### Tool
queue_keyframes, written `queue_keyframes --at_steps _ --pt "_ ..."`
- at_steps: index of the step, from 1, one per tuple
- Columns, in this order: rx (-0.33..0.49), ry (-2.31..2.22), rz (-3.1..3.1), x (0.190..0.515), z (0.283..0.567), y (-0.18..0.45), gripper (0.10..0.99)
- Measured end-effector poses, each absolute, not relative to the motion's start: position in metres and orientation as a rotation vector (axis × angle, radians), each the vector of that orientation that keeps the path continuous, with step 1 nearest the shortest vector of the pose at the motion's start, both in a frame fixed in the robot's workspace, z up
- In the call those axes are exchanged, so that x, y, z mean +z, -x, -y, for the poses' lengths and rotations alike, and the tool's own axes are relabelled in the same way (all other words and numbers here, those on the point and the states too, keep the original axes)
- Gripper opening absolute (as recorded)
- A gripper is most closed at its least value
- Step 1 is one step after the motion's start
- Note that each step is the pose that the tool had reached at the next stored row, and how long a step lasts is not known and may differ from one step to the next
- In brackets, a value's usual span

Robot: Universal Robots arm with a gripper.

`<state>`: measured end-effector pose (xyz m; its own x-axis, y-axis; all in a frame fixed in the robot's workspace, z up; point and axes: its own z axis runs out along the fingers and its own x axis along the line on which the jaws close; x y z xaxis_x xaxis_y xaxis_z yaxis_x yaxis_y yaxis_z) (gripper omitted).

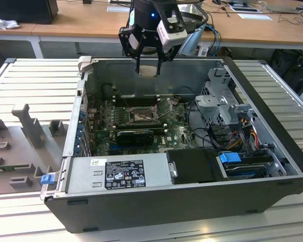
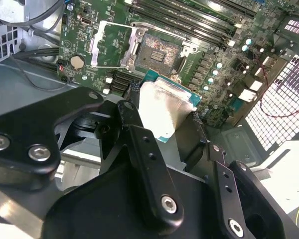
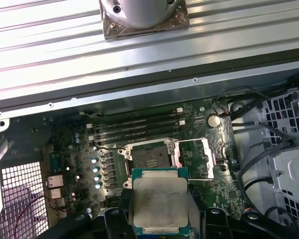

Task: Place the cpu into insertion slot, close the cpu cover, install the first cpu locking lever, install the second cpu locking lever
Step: 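Place the cpu into insertion slot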

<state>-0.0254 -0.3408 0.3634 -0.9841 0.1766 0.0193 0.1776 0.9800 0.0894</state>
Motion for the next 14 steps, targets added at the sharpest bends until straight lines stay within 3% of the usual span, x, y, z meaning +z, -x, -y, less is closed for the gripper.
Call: queue_keyframes --at_steps 14 --pt "-0.142 0.334 3.111 0.3634 0.3408 0.0254 0.529"
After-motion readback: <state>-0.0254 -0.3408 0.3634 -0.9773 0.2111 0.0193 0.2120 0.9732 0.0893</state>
